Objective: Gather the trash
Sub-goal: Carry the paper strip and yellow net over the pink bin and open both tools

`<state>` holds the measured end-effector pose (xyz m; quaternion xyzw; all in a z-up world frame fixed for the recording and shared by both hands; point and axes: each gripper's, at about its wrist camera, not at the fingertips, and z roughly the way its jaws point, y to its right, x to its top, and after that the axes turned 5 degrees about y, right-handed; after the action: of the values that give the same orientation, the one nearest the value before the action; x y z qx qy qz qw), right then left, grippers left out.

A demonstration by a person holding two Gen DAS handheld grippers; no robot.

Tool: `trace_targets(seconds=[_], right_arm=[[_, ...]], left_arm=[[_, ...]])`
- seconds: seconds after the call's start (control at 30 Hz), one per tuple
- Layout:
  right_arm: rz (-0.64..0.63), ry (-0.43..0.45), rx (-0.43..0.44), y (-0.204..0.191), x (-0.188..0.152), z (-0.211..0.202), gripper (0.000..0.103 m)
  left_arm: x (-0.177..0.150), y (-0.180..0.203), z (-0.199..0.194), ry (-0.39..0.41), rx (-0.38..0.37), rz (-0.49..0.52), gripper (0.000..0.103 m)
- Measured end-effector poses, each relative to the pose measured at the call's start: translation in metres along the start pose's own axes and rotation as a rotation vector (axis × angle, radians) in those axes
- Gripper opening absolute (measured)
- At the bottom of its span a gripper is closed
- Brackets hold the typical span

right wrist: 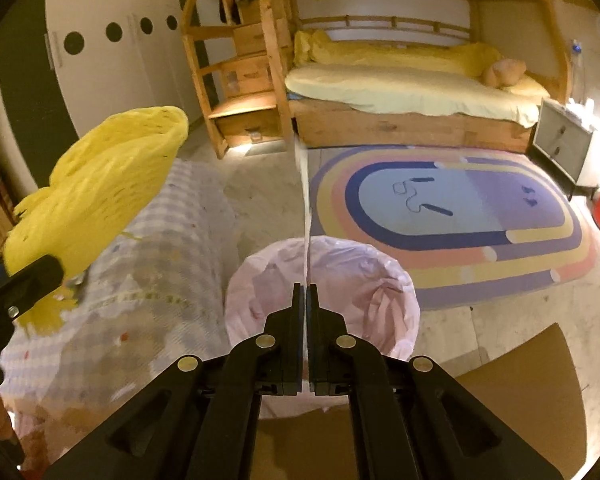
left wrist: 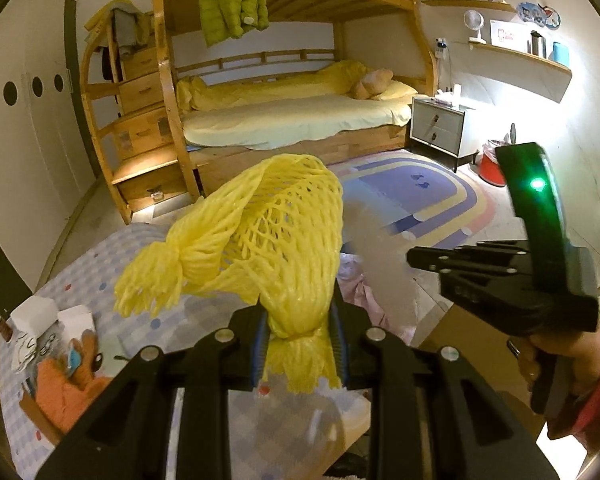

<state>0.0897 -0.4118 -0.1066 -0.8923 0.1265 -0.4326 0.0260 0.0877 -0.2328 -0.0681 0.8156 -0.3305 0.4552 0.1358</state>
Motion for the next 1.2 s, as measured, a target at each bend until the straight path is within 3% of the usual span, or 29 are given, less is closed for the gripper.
trace_targets(seconds=[0.33,0.37,0.4,0.5,0.57,0.87,1.2], right_arm=[[0.093,0.033,-0.022,0.031,0.001,-0.015,0.012],[0.099,0.038,-0.024,0.033,0.002,-0.017,0.013],[0.107,0.047,-0.028,0.036,0.003,-0.021,0.013],[0.118,0.069,-0.038,0.042,0.004,-0.030,0.016],[0.123,0.078,-0.037,0.044,0.005,-0.036,0.016],[0.095,0.099,0.012,0.024,0.005,-0.061,0.016],[-0.013,0.127,0.107,-0.039,0.009,-0.096,0.016]], left_arm=[[0.008,0.021,0.042,-0.066,-0.074,0.033,0.028],[0.010,0.026,0.046,-0.067,-0.081,0.039,0.033],[0.011,0.028,0.049,-0.071,-0.083,0.041,0.045],[0.014,0.033,0.051,-0.085,-0.096,0.019,0.061],[0.014,0.033,0.046,-0.076,-0.106,0.008,0.065],[0.001,-0.004,-0.001,-0.033,0.023,-0.064,0.066],[-0.017,-0.053,-0.062,0.016,0.145,-0.157,0.066]])
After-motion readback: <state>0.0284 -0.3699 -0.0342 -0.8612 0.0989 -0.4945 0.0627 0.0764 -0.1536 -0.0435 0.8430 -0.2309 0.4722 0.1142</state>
